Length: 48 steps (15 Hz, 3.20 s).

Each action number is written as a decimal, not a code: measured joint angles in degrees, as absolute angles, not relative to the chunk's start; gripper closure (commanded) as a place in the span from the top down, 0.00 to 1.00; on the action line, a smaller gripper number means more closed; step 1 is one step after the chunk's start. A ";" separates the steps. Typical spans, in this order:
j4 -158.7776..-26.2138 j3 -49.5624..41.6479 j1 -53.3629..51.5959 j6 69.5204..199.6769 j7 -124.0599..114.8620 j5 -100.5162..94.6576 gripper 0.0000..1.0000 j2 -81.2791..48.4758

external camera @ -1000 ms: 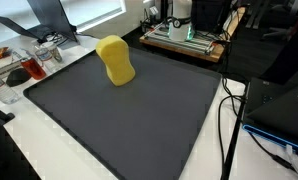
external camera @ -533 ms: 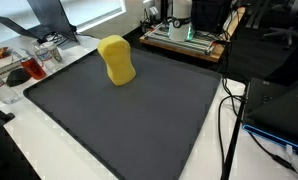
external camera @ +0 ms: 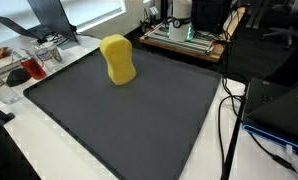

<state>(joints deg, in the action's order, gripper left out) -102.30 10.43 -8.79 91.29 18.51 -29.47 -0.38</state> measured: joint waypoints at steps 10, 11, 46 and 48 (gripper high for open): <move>-102.20 13.99 -13.96 90.97 7.08 -38.31 1.00 -4.64; -102.16 14.52 -14.95 90.55 5.14 -39.32 1.00 -5.80; -102.13 14.43 -16.06 103.90 2.92 -35.16 1.00 -22.53; -103.77 14.13 -14.14 104.66 4.14 -31.59 1.00 -18.51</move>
